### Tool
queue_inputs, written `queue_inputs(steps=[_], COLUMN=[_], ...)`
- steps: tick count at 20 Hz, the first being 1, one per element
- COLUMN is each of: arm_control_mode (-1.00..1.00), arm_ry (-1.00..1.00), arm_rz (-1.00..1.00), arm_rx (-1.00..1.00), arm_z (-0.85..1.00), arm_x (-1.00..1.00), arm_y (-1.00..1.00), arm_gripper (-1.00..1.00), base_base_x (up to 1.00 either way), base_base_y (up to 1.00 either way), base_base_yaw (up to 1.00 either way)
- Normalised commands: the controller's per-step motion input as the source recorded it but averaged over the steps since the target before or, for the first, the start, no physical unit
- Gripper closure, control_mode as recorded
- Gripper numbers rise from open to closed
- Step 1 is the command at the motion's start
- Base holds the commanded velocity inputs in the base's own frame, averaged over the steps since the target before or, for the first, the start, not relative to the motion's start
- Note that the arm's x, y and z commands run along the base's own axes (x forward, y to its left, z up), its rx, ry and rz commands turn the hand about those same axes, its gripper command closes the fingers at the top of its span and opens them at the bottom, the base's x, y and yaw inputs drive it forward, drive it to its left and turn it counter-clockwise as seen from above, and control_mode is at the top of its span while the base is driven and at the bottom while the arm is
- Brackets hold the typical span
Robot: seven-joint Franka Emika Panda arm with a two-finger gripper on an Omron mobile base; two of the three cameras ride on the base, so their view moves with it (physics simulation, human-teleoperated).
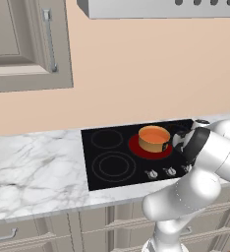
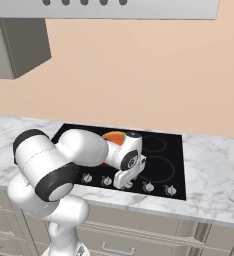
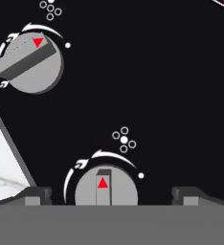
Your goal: Wait until the marinara sauce is simmered to a deep red color and then turn off the stove.
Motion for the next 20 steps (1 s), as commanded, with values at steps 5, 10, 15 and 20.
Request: queue_inputs(steps=[5,10,15,20], arm_control_mode=[-1.0,-1.0,-1.0,-1.0], arm_ry=[0.0,0.0,0.0,0.0], arm_rz=[0.0,0.0,0.0,0.0], arm_rx=[0.0,0.0,0.0,0.0], arm_z=[0.0,0.0,0.0,0.0], arm_x=[0.0,0.0,0.0,0.0], arm_y=[0.0,0.0,0.0,0.0], arm_gripper=[-1.0,-1.0,-1.0,-1.0], base_base_x=[0.0,0.0,0.0,0.0], base_base_y=[0.0,0.0,0.0,0.0], base_base_yaw=[0.0,0.0,0.0,0.0])
